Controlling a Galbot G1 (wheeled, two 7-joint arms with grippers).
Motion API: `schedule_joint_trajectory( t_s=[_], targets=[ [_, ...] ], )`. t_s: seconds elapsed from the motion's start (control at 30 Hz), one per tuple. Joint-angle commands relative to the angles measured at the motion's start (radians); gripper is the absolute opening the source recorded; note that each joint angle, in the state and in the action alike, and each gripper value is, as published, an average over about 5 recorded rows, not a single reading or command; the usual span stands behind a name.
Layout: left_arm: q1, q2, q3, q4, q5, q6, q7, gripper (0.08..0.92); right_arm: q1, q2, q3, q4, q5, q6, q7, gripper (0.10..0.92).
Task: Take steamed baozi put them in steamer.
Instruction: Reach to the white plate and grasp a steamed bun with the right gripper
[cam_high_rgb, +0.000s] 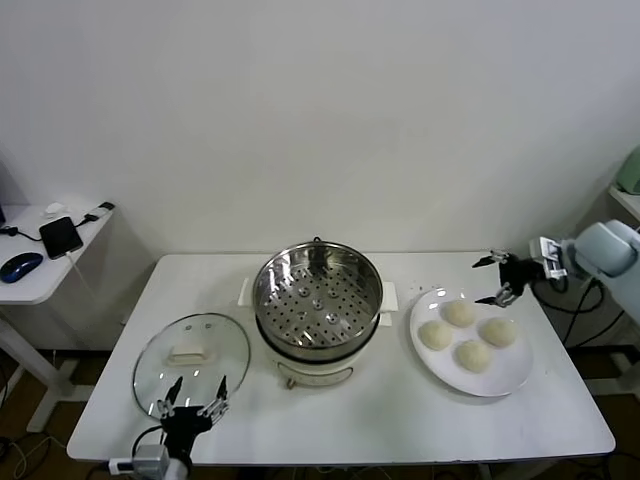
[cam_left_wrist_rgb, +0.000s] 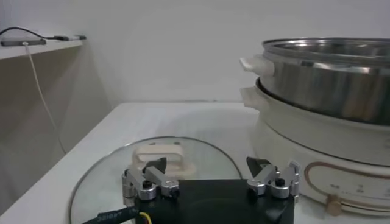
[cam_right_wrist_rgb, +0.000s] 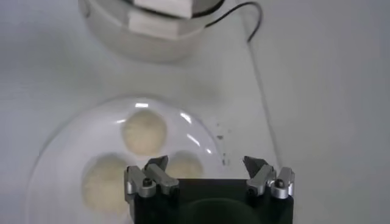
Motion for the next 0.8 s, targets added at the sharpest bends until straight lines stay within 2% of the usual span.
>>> schedule_joint_trajectory(
  t_s=[0.03,0.4,0.8],
  targets=[
    [-0.001,-0.003,0.000,0.005,0.001,-0.002,0.000,0.823,0.441,0.184,-0.660,-0.267,-0.001,0.025,-0.184,0.823],
    [-0.006,-0.007,0.000,0.018,-0.001,-0.009,-0.001,0.823,0.190,0.329,-0.510,-0.370,0.066,-0.133,0.018,0.823],
    [-0.009,-0.007,0.004,0.030,-0.007,-0.013,-0.004,0.823,0.101,0.388,-0.440,-0.436,-0.007,-0.174,0.064,0.823]
  ],
)
